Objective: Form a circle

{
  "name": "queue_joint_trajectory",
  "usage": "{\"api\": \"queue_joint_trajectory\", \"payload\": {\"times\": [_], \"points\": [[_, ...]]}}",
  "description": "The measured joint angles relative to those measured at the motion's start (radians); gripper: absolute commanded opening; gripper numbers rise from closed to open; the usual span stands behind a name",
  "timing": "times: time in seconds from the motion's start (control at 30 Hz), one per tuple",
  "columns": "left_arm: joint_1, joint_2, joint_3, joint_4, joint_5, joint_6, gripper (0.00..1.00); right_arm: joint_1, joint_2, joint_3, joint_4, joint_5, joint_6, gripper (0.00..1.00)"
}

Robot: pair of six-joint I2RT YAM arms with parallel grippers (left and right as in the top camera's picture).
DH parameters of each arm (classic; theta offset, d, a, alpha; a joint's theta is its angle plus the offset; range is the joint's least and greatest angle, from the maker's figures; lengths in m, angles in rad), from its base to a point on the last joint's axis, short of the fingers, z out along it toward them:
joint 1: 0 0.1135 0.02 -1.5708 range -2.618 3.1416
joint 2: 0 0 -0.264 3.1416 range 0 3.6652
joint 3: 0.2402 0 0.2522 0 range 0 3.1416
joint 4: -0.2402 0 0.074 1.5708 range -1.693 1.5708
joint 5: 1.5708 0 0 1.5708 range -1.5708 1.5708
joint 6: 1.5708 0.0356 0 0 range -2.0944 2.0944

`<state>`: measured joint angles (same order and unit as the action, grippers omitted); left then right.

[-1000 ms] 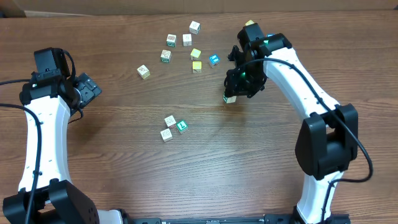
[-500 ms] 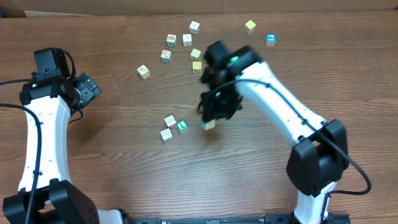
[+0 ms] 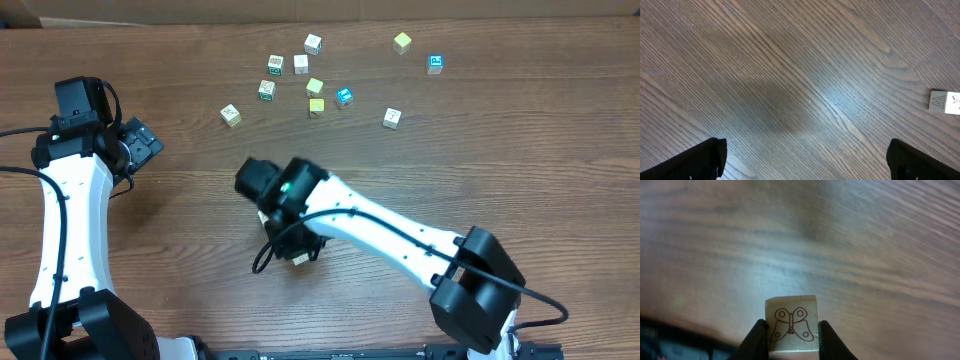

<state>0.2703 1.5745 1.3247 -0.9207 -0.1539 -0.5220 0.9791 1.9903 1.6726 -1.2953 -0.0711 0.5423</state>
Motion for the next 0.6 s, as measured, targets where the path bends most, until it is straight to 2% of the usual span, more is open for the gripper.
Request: {"api": "queue_joint_trajectory", "payload": {"times": [0.33,0.6], "points": [[0.000,0.000,0.000,0.000,0.000,0.000,1.00,0.003,0.000,-0.216,0.313,0.049,0.113,0.04],[0.000,0.000,0.000,0.000,0.000,0.000,1.00,-0.026,0.000,-0.235,0.365,0.052,0.123,0.04]]}}
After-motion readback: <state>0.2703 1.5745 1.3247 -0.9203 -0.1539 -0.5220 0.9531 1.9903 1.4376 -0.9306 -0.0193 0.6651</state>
